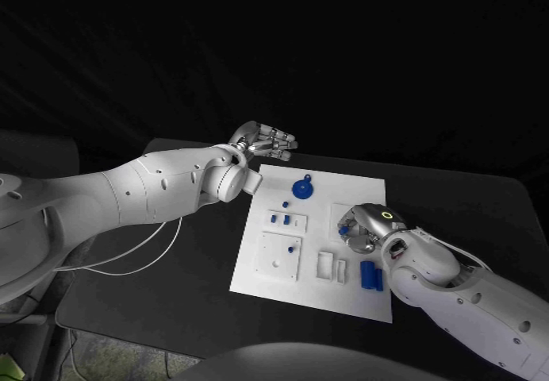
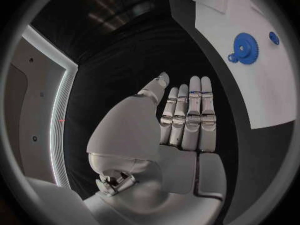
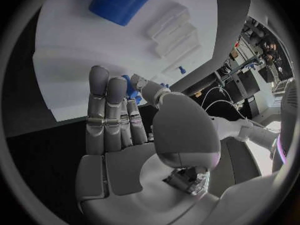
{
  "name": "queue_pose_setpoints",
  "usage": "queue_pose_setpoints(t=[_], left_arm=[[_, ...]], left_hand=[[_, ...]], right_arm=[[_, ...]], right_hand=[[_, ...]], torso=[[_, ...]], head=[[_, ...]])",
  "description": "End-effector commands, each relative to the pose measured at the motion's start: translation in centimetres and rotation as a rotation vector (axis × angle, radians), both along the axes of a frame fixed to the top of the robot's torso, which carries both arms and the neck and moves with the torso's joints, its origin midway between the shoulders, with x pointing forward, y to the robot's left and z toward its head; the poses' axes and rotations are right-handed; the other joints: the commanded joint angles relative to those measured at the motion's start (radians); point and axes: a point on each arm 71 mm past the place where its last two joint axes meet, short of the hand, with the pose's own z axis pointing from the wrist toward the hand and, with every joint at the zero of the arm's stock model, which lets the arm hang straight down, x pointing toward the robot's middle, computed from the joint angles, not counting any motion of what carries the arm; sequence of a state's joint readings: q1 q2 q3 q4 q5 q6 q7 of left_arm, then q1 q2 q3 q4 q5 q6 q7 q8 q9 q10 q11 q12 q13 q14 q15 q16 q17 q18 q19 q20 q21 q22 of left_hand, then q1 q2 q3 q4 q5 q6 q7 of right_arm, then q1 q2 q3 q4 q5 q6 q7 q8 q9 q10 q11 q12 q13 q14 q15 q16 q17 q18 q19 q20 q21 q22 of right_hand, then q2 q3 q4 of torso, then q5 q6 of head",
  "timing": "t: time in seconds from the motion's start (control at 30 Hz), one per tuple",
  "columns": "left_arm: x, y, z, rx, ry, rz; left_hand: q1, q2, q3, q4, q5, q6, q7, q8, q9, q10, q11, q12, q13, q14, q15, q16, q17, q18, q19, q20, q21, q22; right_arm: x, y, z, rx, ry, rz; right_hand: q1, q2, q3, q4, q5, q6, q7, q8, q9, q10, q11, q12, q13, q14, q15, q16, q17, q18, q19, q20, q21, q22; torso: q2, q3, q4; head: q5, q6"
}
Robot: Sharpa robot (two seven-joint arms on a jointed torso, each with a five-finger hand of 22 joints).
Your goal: Assemble the parts on the task board
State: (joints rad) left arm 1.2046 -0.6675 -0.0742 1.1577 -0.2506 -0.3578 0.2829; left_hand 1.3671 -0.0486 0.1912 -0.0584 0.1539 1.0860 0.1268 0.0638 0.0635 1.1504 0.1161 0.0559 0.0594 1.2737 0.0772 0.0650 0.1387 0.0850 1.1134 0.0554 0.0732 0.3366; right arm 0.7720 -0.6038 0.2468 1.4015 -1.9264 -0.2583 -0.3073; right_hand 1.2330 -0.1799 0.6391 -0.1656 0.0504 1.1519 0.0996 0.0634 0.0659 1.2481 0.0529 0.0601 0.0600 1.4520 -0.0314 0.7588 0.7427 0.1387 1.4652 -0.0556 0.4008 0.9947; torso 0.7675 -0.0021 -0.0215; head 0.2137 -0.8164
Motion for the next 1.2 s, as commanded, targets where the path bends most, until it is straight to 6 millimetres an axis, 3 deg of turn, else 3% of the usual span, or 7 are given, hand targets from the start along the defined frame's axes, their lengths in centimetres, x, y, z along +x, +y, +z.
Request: queue_pose_setpoints(t=[0.03,0.2,0.37,0.5,0.6,1.2], left_arm=[[0.0,-0.3,0.1,-0.011,-0.001,-0.017],[0.0,-0.3,0.1,-0.011,0.000,-0.018],[0.0,-0.3,0.1,-0.011,0.000,-0.018],[0.0,-0.3,0.1,-0.012,0.000,-0.019],[0.0,-0.3,0.1,-0.012,0.000,-0.018],[0.2,0.3,0.1,-0.006,-0.002,-0.005]], left_hand=[[0.001,0.011,-0.001,0.003,-0.005,-0.003,0.000,0.000,0.001,-0.006,-0.002,0.005,-0.001,-0.005,0.000,-0.003,0.000,-0.020,0.004,0.003,0.004,-0.001],[0.001,0.011,-0.001,0.003,-0.005,-0.003,0.000,0.000,0.001,-0.006,-0.002,0.005,-0.001,-0.005,0.000,-0.003,0.000,-0.020,0.004,0.003,0.004,-0.001],[0.001,0.011,-0.001,0.003,-0.005,-0.003,0.000,0.000,0.001,-0.006,-0.002,0.005,-0.001,-0.005,0.000,-0.003,0.000,-0.020,0.004,0.003,0.004,-0.001],[0.001,0.011,-0.001,0.003,-0.005,-0.003,0.000,0.000,0.001,-0.006,-0.002,0.005,-0.001,-0.005,0.000,-0.003,0.000,-0.020,0.004,0.003,0.004,-0.001],[0.001,0.011,-0.001,0.003,-0.005,-0.003,0.000,0.000,0.001,-0.006,-0.002,0.005,-0.001,-0.005,0.000,-0.003,0.000,-0.020,0.004,0.003,0.004,-0.001],[0.001,0.011,-0.001,0.003,-0.005,-0.003,0.000,0.000,0.001,-0.006,-0.002,0.005,-0.001,-0.005,0.000,-0.003,0.000,-0.020,0.004,0.003,0.004,-0.001]], right_arm=[[-0.2,0.3,-0.3,-0.007,-0.011,0.004],[-0.2,0.6,-0.2,0.002,-0.025,-0.007],[-0.1,0.6,0.0,0.022,-0.052,-0.027],[-0.1,0.6,0.2,0.035,-0.077,-0.038],[-0.2,0.6,0.5,0.046,-0.095,-0.044],[-0.8,0.5,3.5,0.155,-0.094,-0.031]], right_hand=[[-0.003,0.015,0.005,-0.001,-0.003,0.014,0.000,0.000,0.000,0.016,-0.003,0.001,0.001,-0.002,-0.011,0.004,0.002,-0.001,0.040,-0.011,0.009,0.002],[-0.007,0.024,-0.006,-0.002,-0.002,0.023,-0.003,0.001,0.001,0.028,-0.008,0.001,0.002,-0.002,-0.017,0.004,0.003,-0.004,0.040,-0.017,0.015,0.005],[-0.002,0.049,-0.005,-0.001,-0.002,0.049,-0.010,0.005,0.005,0.052,-0.017,0.002,0.002,-0.002,-0.025,0.004,0.004,-0.005,0.040,-0.023,0.023,0.008],[0.015,0.078,0.035,-0.018,-0.002,0.083,-0.017,0.008,0.010,0.094,-0.028,0.004,0.005,-0.004,-0.034,0.003,0.005,-0.009,0.040,-0.031,0.036,0.017],[-0.009,0.077,0.078,-0.039,-0.002,0.098,-0.020,0.002,0.012,0.109,-0.031,0.002,0.004,-0.002,-0.037,0.002,0.009,-0.016,0.039,-0.038,0.048,0.029],[-0.012,0.081,0.075,-0.046,-0.002,0.107,-0.023,0.002,0.015,0.120,-0.035,0.002,0.004,0.000,-0.040,-0.002,0.012,-0.020,0.037,-0.040,0.049,0.039]], torso=[[0.000,-0.0004,0.0006],[0.001,-0.0007,0.0011],[0.000,-0.0014,0.0003],[0.000,-0.0016,0.0011],[0.000,-0.0011,0.0009],[-0.001,-0.0016,-0.0004]], head=[[-0.002,-0.001],[-0.002,-0.002],[-0.001,-0.005],[0.000,-0.006],[0.001,-0.007],[0.007,-0.005]])
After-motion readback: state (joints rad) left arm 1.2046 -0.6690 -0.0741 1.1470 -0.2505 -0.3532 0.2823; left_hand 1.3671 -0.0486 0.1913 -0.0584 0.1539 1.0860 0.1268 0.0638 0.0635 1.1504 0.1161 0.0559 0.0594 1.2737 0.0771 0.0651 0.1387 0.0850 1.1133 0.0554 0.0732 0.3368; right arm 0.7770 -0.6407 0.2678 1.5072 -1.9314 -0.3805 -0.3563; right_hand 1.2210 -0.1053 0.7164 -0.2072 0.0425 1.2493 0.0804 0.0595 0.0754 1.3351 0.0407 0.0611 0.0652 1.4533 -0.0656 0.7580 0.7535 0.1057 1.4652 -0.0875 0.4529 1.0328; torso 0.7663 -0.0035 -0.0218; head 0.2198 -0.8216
